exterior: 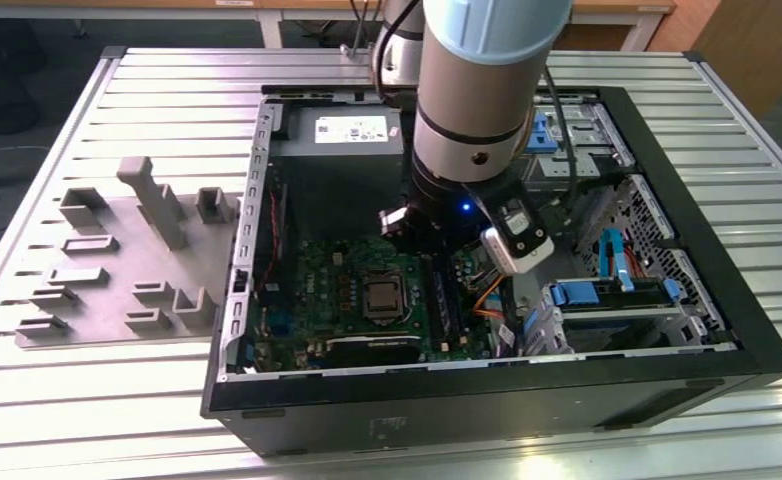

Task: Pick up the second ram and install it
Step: 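Insert the second ram into the second slot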

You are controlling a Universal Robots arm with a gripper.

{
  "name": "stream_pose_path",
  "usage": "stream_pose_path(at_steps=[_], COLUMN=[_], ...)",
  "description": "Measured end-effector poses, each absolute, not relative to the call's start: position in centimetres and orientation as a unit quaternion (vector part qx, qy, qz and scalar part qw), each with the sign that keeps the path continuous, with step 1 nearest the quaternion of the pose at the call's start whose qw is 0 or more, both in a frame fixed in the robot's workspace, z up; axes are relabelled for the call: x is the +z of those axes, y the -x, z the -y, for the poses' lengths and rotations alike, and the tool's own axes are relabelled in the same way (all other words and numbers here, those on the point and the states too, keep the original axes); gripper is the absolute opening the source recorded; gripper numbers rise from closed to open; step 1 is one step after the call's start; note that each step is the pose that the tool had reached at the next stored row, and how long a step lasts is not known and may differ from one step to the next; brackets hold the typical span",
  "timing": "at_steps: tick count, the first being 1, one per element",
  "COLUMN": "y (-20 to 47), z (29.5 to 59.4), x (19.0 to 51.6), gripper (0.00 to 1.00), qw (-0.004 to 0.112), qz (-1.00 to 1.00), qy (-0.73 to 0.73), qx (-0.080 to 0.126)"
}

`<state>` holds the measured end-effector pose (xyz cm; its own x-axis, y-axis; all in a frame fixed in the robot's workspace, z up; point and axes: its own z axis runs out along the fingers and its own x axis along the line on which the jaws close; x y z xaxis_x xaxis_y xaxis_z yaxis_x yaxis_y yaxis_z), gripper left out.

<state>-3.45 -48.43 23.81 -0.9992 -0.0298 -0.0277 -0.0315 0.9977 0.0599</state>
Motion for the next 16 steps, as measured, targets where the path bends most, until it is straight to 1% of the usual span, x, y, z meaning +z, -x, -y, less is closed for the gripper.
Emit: stream_pose_path(at_steps=[12,16], y=[3.54,3.54], z=[48.43,48.42], x=[22.85,22.81], gripper=[0.12,0.12], qw=[0.013,0.013], qz=[-0.999,-0.999], qy=[0.015,0.015], qx=[0.030,0.034])
